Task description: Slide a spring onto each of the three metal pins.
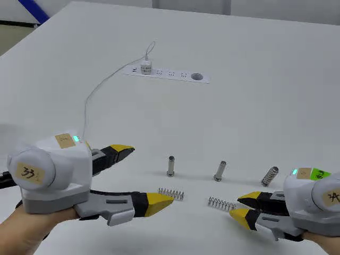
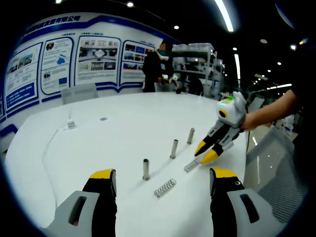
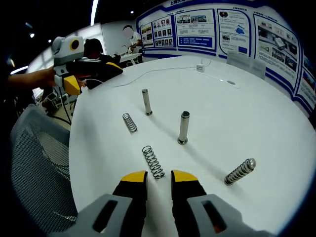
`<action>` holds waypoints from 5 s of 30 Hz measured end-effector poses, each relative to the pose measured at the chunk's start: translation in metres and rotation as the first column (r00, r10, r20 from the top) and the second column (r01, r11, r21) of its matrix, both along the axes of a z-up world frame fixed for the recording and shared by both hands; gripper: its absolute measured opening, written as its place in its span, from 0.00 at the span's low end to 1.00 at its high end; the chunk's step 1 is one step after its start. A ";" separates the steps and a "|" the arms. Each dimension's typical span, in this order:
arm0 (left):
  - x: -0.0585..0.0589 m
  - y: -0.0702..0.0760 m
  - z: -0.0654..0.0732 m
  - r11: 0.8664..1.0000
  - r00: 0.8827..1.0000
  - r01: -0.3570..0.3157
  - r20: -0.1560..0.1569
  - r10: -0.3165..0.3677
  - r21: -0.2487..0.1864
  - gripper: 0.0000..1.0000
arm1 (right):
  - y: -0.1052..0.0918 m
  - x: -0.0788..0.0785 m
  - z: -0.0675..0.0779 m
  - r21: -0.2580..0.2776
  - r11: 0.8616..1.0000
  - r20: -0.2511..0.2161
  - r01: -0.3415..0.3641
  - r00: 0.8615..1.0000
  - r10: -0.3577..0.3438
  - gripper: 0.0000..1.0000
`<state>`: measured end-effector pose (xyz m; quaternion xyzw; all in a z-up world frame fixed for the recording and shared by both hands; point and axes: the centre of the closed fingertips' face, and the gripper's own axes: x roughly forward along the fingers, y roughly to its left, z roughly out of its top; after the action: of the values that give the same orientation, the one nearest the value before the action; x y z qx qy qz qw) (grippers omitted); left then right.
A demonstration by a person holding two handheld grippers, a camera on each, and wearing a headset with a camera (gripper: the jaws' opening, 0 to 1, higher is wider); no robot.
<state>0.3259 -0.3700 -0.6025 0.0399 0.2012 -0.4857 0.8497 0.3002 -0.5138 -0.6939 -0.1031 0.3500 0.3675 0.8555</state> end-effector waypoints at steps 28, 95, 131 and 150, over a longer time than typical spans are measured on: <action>-0.014 -0.015 -0.009 0.998 0.998 0.056 -0.033 -0.055 0.008 0.74 | 0.011 0.000 -0.007 -0.032 0.999 0.000 -0.034 0.999 0.034 0.11; -0.074 -0.082 0.007 0.922 0.923 0.383 -0.005 -0.384 -0.063 0.24 | 0.060 -0.051 0.099 -0.125 0.903 0.226 -0.412 0.874 0.430 0.11; -0.086 -0.085 0.013 0.881 0.876 0.473 0.099 -0.471 0.014 0.10 | 0.061 -0.058 0.097 -0.076 0.899 0.175 -0.431 0.882 0.438 0.15; -0.084 -0.084 0.018 0.884 0.878 0.468 0.111 -0.466 0.008 0.10 | 0.063 -0.060 0.118 0.027 0.903 0.195 -0.428 0.889 0.415 0.12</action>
<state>0.2415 -0.4541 -0.5840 0.1057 0.1340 -0.6752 0.7176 0.2405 -0.4511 -0.5759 -0.1806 0.2255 0.5451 0.7870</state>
